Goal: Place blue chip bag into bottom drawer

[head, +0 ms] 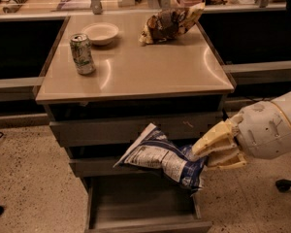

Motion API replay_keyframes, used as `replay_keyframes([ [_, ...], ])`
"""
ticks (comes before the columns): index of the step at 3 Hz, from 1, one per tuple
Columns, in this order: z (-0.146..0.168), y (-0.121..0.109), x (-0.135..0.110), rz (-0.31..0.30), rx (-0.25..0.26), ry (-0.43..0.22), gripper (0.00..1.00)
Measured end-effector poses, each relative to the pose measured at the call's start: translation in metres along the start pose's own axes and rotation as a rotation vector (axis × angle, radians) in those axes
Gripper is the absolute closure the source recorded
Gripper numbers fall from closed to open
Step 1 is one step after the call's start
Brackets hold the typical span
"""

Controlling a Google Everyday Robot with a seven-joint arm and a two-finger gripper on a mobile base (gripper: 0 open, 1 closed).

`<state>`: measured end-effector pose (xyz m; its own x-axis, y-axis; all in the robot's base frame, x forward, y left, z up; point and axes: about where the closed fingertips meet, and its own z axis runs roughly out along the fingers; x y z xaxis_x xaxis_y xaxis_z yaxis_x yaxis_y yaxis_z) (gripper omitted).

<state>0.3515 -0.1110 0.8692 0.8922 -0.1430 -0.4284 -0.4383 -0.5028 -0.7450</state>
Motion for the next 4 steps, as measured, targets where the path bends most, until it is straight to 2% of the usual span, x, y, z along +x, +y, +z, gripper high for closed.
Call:
replay_keyframes([
  [1,0.000,0.000,0.000,0.000,0.000,0.000,1.00],
  [2,0.018,0.037,0.020,-0.020,-0.066,0.052,1.00],
  [3,0.047,0.100,0.058,-0.041,-0.154,0.099,1.00],
  [4,0.078,0.160,0.099,-0.046,-0.227,0.118,1.00],
])
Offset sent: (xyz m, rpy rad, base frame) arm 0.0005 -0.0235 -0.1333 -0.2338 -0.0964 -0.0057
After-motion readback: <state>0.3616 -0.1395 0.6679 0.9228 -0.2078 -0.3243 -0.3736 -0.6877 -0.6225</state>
